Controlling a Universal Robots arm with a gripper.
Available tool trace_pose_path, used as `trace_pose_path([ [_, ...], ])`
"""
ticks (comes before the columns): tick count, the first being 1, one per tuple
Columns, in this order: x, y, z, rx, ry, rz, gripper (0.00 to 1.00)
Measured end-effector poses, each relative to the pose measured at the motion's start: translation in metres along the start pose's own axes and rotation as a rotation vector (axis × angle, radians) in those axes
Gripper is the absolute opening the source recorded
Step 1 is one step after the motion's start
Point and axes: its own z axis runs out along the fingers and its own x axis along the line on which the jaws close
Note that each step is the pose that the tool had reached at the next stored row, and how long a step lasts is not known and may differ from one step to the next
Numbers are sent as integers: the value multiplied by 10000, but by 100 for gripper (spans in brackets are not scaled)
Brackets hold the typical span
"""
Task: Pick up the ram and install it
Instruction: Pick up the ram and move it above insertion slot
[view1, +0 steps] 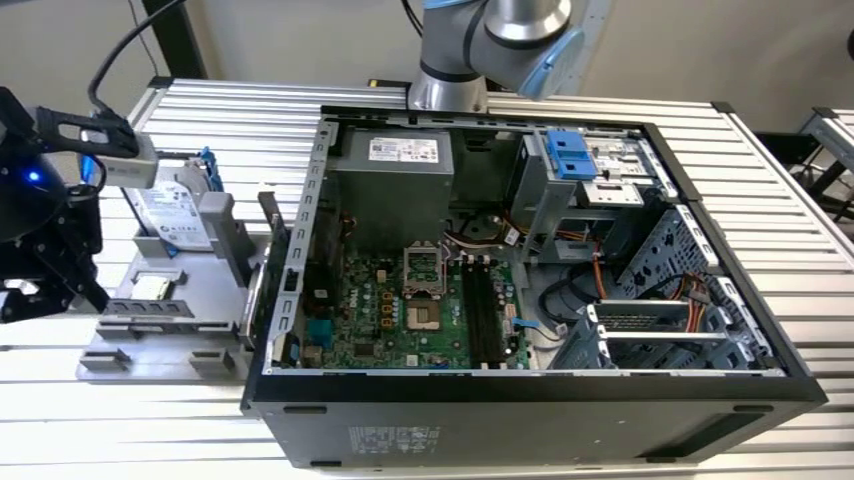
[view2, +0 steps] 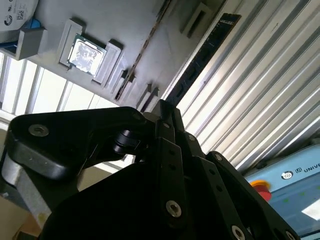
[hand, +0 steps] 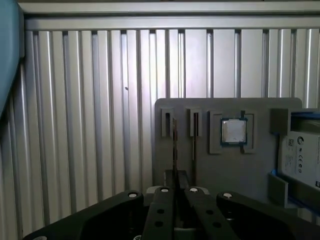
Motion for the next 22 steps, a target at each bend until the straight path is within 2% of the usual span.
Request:
trace_pose_path([
  [15, -4, 6, -262, 0, 0, -1, 0],
  [22, -8, 11, -409, -1, 1, 1, 0],
])
